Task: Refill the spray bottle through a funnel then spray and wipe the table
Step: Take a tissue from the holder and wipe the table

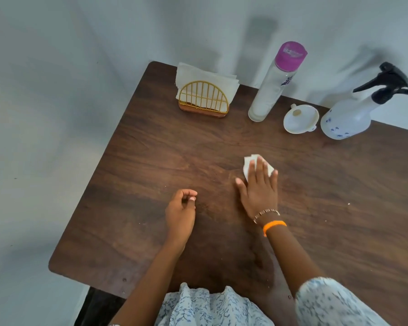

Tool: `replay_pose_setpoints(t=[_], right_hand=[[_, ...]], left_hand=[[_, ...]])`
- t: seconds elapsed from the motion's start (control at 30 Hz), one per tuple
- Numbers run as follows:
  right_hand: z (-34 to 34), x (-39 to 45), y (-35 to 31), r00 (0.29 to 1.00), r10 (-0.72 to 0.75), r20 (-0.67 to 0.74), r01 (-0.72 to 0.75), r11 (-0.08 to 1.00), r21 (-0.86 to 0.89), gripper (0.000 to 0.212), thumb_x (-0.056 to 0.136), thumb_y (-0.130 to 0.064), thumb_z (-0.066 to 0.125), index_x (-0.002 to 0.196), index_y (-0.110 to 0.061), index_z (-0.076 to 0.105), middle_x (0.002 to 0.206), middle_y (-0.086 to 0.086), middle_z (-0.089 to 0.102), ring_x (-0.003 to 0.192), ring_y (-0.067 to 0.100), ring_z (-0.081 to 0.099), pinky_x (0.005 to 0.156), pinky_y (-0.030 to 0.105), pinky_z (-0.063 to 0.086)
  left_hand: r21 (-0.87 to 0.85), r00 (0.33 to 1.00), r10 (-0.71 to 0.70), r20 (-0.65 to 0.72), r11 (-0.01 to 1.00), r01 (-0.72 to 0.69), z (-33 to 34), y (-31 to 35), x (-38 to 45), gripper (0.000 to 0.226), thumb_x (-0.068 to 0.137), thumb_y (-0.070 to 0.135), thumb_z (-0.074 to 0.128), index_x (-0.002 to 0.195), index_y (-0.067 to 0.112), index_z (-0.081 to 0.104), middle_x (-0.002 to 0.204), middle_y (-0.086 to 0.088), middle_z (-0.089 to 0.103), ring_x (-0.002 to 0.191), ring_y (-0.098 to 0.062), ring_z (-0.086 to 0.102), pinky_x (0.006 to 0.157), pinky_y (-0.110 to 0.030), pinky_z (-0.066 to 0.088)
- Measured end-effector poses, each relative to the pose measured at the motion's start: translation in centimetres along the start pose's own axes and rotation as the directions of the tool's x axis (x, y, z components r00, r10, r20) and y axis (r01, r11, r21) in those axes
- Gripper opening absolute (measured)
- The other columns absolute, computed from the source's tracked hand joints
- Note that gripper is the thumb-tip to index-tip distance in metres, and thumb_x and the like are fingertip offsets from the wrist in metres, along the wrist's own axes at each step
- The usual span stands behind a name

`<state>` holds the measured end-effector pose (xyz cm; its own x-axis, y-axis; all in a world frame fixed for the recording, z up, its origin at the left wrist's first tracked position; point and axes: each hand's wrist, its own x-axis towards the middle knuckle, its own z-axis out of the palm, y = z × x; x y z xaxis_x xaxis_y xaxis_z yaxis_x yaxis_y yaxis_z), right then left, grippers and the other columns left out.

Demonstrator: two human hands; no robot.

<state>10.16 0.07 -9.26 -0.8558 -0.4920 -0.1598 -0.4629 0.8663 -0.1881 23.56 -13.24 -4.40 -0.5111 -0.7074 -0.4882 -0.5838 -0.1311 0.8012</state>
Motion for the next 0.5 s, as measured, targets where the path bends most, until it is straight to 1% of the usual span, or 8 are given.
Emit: replay_pose_setpoints(t=[0.07, 0.13, 0.17, 0.23, 0.3, 0.37, 0.43, 0.5], right_hand=[[-0.2, 1.2, -2.7, 0.995, -0.094, 0.035, 0.093, 0.995, 0.039, 0.076, 0.086, -0.051, 0.008, 0.145, -0.005, 0.02, 0.154, 0.013, 0.018, 0.144, 0.027, 0.012, 0.113, 0.046, -0.007], [0.3, -0.3, -4.9, 0.944, -0.324, 0.065, 0.324, 0.946, 0.009, 0.068, 0.088, -0.045, 0.019, 0.142, -0.005, 0.031, 0.15, 0.014, 0.03, 0.14, 0.029, 0.025, 0.112, 0.054, 0.01], [0.9, -2.1, -5.3, 0.901, -0.429, 0.059, 0.43, 0.903, -0.009, 0.064, 0.09, -0.045, 0.025, 0.14, -0.008, 0.035, 0.148, 0.012, 0.034, 0.139, 0.028, 0.028, 0.111, 0.054, 0.016], [1.7, -6.7, -4.4, 0.846, -0.525, 0.095, 0.529, 0.849, -0.018, 0.064, 0.091, -0.048, 0.032, 0.143, -0.011, 0.032, 0.151, 0.008, 0.028, 0.141, 0.023, 0.021, 0.112, 0.05, 0.013], [1.9, -9.4, -1.3, 0.849, -0.521, 0.089, 0.526, 0.85, -0.035, 0.068, 0.091, -0.053, 0.032, 0.146, -0.014, 0.023, 0.155, 0.004, 0.018, 0.142, 0.019, 0.014, 0.112, 0.047, 0.008], [1.6, -9.2, 2.5, 0.896, -0.441, 0.048, 0.444, 0.89, -0.109, 0.068, 0.092, -0.054, 0.025, 0.148, -0.017, 0.014, 0.157, 0.0, 0.005, 0.143, 0.017, 0.01, 0.112, 0.048, 0.008], [0.7, -6.8, 5.0, 0.964, -0.26, 0.047, 0.264, 0.956, -0.128, 0.066, 0.094, -0.054, 0.013, 0.147, -0.014, 0.018, 0.156, 0.003, 0.008, 0.142, 0.018, 0.011, 0.112, 0.048, 0.005], [-0.2, -3.8, 4.9, 0.996, -0.074, 0.055, 0.078, 0.995, -0.066, 0.072, 0.093, -0.057, 0.008, 0.146, -0.01, 0.022, 0.154, 0.008, 0.018, 0.142, 0.02, 0.013, 0.111, 0.046, -0.002]], left_hand=[[0.009, 1.0, 0.007, -0.005, 1.0, -0.007, 0.3, 0.1, 0.0, 0.021, 0.089, 0.002, 0.048, 0.087, 0.019, 0.06, 0.083, 0.007, 0.06, 0.075, -0.012, 0.056, 0.066, -0.018, 0.042], [0.027, 1.0, 0.014, -0.013, 1.0, -0.014, 0.4, 0.0, 0.2, 0.024, 0.084, -0.004, 0.047, 0.083, 0.017, 0.059, 0.083, 0.003, 0.061, 0.078, -0.016, 0.058, 0.07, -0.022, 0.043], [0.042, 1.0, 0.017, -0.014, 0.999, -0.017, 0.3, -0.1, 0.4, 0.024, 0.082, -0.005, 0.047, 0.081, 0.015, 0.058, 0.083, 0.0, 0.062, 0.079, -0.018, 0.058, 0.072, -0.026, 0.044], [0.059, 1.0, 0.021, -0.007, 0.998, -0.02, 0.2, -0.1, 0.8, 0.024, 0.08, -0.006, 0.046, 0.078, 0.015, 0.057, 0.081, -0.004, 0.062, 0.078, -0.019, 0.057, 0.072, -0.029, 0.044], [0.061, 1.0, 0.012, 0.003, 0.998, -0.012, 0.0, 0.0, 0.9, 0.025, 0.08, -0.007, 0.044, 0.077, 0.014, 0.056, 0.077, -0.003, 0.059, 0.073, -0.017, 0.054, 0.065, -0.024, 0.041], [0.058, 1.0, -0.003, 0.018, 0.998, 0.002, 0.1, 0.0, 0.8, 0.024, 0.082, -0.007, 0.043, 0.079, 0.013, 0.056, 0.075, -0.001, 0.056, 0.068, -0.014, 0.05, 0.057, -0.016, 0.038], [0.058, 0.999, -0.003, 0.033, 0.998, 0.001, 0.3, -0.2, 0.6, 0.021, 0.085, -0.004, 0.045, 0.082, 0.012, 0.057, 0.073, 0.002, 0.055, 0.067, -0.013, 0.05, 0.053, -0.01, 0.037], [0.066, 0.999, 0.004, 0.039, 0.998, -0.006, 0.5, -0.4, 0.4, 0.019, 0.088, 0.001, 0.047, 0.082, 0.015, 0.058, 0.073, 0.003, 0.057, 0.069, -0.014, 0.053, 0.059, -0.016, 0.04]])
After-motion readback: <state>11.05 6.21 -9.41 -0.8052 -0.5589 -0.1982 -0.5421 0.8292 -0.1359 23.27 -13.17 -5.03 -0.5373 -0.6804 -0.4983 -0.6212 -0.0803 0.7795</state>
